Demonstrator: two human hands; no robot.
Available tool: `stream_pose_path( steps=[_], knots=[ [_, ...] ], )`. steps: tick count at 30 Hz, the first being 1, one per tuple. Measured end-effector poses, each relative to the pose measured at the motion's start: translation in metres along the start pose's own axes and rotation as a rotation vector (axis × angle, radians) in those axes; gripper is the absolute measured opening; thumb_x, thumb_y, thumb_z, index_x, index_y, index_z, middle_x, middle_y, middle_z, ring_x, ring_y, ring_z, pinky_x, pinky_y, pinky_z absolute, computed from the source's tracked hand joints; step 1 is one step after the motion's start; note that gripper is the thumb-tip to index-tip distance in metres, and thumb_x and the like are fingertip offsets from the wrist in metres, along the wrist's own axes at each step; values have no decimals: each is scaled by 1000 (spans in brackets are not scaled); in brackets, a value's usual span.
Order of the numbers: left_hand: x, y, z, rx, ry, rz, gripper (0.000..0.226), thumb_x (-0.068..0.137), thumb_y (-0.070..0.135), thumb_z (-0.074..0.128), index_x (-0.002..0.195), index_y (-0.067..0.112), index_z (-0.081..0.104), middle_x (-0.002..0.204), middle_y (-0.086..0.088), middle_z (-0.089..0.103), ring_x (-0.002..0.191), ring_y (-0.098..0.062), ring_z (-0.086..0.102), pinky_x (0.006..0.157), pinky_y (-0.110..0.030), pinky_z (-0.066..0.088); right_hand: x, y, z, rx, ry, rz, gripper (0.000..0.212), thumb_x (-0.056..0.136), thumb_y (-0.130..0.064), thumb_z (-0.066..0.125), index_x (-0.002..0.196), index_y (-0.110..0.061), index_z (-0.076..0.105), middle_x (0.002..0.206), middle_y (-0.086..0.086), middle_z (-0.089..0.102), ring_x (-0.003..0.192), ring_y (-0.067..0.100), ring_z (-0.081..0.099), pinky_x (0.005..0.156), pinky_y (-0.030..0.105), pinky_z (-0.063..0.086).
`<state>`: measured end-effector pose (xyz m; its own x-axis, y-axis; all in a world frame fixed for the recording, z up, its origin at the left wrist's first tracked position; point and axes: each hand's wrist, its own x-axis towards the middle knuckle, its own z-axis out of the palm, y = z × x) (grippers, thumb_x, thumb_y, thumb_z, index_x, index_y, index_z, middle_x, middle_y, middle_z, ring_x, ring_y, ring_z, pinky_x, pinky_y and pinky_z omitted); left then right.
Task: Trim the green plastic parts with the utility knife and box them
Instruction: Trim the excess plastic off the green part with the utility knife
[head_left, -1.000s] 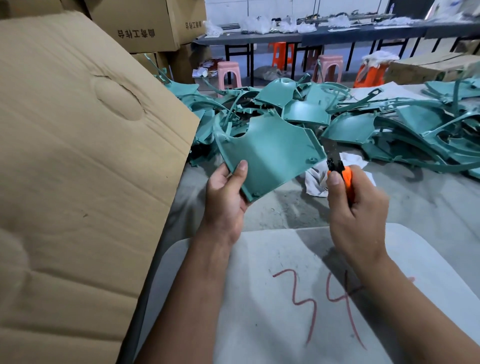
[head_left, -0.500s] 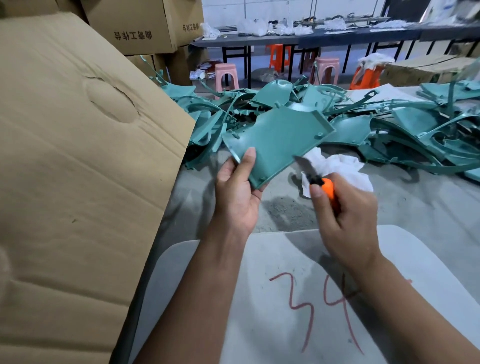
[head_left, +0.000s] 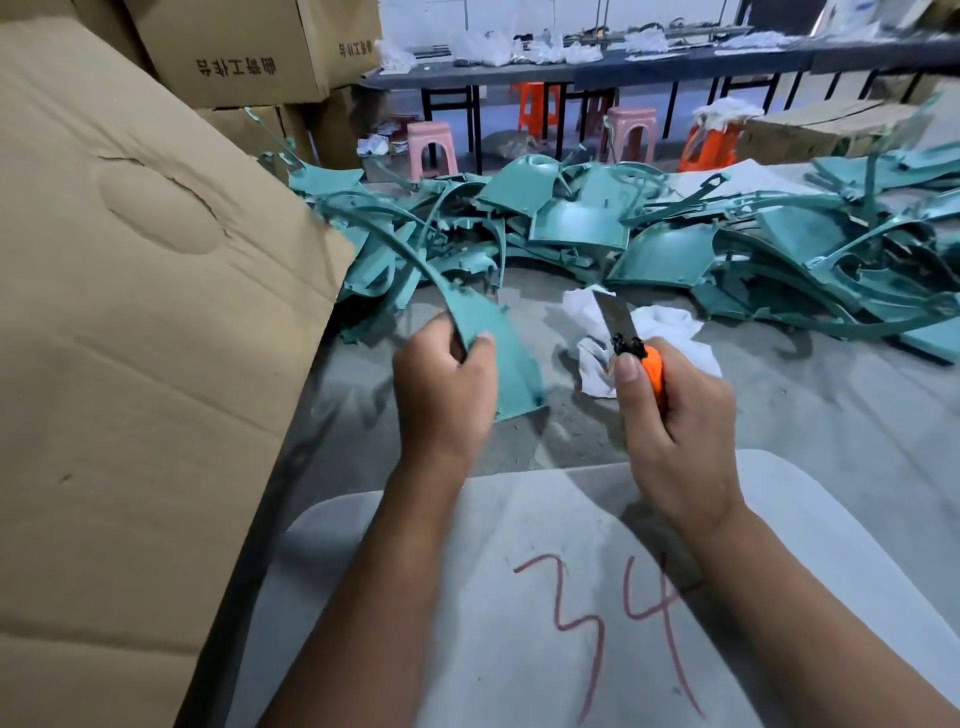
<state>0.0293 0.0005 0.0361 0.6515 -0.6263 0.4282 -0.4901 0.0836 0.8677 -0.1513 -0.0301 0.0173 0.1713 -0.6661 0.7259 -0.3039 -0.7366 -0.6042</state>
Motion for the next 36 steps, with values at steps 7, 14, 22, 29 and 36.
stream_pose_path(
  steps=[7,14,22,29,36],
  knots=[
    [5,-13,-11,-63,-278,-266,17,70,34,53,62,24,65,48,10,55,43,-10,50,37,-21,37,-3,5,3,-172,-125,40,38,104,-46,49,74,-25,40,57,-8,39,55,13,41,53,39,33],
    [14,-1,-3,-499,-5,-509,9,76,22,62,82,18,57,76,0,70,68,-25,66,54,-32,54,-3,-2,-1,-156,-185,87,34,106,-40,48,78,-22,44,56,-7,44,54,17,43,51,41,35],
    [12,10,10,-465,57,-543,15,69,36,53,75,23,49,73,3,52,71,-21,48,68,-38,39,-8,-26,8,26,-489,311,36,109,-30,45,82,-7,51,56,6,63,52,23,59,65,46,49],
    [10,11,15,-488,19,-514,9,69,31,52,68,25,45,68,3,51,70,-19,46,66,-38,36,-5,-16,10,-109,-507,399,35,109,-30,44,79,-13,51,59,2,63,58,18,60,60,38,43],
    [11,8,16,-473,10,-478,8,70,28,52,67,23,47,66,2,51,70,-20,46,64,-39,36,2,-3,1,-231,-384,381,38,108,-30,47,71,-26,42,65,-4,55,64,15,51,55,26,35]
  ],
)
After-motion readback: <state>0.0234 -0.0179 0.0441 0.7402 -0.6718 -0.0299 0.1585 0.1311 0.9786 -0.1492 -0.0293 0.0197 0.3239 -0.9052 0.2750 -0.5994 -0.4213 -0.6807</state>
